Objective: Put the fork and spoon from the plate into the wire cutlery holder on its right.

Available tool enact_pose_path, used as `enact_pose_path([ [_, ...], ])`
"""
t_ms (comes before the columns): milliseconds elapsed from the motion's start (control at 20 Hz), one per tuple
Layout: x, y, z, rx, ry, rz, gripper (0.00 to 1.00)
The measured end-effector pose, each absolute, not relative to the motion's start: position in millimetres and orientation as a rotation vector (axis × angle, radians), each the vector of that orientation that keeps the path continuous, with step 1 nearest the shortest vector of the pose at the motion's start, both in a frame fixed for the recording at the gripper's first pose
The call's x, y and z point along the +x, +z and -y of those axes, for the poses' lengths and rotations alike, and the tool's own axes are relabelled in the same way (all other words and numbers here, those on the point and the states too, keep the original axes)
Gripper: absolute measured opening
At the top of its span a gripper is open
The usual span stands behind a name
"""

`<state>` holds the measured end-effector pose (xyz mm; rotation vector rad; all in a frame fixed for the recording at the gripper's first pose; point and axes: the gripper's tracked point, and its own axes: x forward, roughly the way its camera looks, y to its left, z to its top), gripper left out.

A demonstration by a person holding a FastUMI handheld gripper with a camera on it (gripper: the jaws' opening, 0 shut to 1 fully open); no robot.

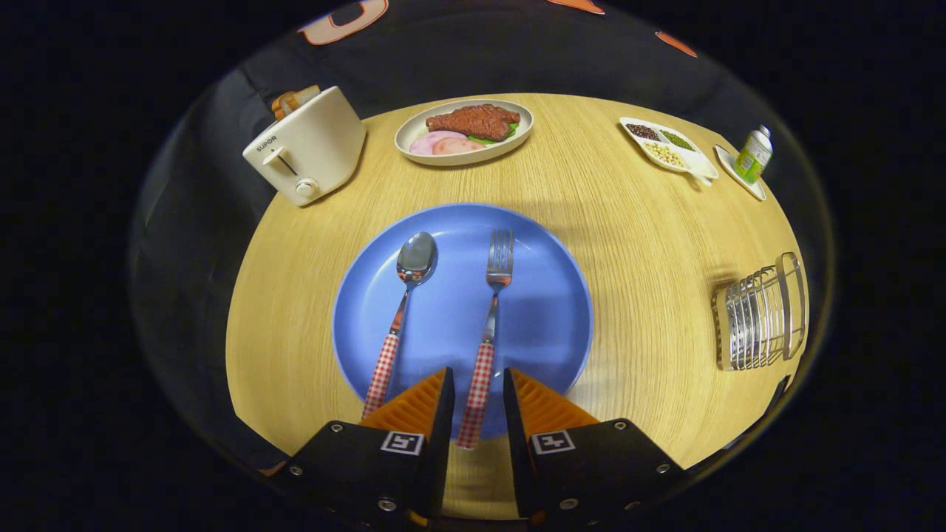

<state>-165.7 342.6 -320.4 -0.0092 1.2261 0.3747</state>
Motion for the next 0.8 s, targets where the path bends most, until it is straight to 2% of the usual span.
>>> enact_pose_path([
  [300,-160.9,-325.6,-344.8,-0.015,0.367,-1.207,0.15],
  [400,-161.4,-322.1,-345.4,-0.002,0.382,-1.208,0.10],
  [800,-150.5,-277.0,-316.9,0.017,0.435,-1.145,0.09],
])
